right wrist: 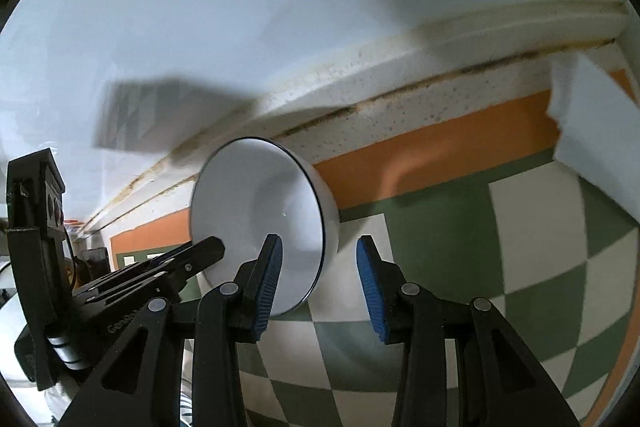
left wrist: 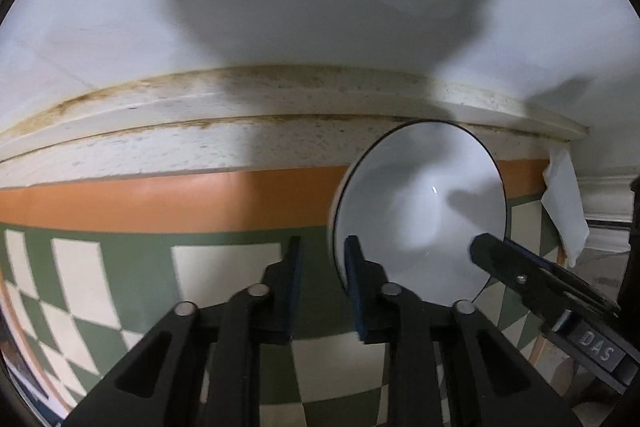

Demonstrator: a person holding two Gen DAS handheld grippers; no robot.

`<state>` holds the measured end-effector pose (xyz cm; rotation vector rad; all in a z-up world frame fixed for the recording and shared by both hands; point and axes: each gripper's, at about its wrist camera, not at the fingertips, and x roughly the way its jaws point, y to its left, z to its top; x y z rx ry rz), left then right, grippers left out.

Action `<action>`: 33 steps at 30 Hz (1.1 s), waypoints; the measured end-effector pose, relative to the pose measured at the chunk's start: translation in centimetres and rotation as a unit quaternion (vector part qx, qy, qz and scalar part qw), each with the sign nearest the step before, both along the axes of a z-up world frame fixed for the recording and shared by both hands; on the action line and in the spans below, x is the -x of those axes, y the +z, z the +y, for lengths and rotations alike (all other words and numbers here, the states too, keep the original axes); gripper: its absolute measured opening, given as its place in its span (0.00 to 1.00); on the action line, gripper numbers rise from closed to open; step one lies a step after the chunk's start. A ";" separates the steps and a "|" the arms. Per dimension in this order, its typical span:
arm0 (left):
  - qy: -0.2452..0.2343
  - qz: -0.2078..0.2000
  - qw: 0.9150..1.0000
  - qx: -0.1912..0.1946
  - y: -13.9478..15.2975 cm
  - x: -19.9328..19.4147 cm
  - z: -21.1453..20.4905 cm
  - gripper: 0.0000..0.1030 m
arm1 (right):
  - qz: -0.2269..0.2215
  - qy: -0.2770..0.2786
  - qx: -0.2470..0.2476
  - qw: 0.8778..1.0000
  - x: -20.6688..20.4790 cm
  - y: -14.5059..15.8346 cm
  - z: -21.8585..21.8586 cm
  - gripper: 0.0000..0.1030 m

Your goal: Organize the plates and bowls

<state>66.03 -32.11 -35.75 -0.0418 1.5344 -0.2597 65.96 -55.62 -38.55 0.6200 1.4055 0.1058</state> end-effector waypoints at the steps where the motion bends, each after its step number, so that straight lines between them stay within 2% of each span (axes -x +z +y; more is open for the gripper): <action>1: 0.000 -0.001 1.000 0.001 -0.2 0.0 -0.1 0.10 | 0.004 0.001 0.000 1.000 -0.1 -0.5 0.0 0.23; 3: -0.003 -0.003 1.000 -0.001 -0.4 0.0 -0.3 0.08 | 0.007 0.003 -0.002 1.000 -0.3 -1.1 0.1 0.13; 11: -0.004 -0.002 1.000 -0.003 -0.5 0.3 -0.5 0.07 | 0.001 0.006 0.010 1.000 0.0 -1.1 0.4 0.12; 17: -0.012 -0.017 1.000 -0.008 0.2 1.8 -1.1 0.08 | -0.005 0.020 0.023 1.000 0.9 -0.4 1.1 0.11; 24: -0.017 -0.037 0.999 -0.001 2.9 4.1 -1.1 0.08 | -0.017 0.029 0.024 0.999 3.0 1.3 2.2 0.11; 33: -0.034 -0.064 0.997 0.005 7.0 8.9 -0.9 0.08 | -0.044 0.030 0.022 0.998 7.8 5.4 3.2 0.12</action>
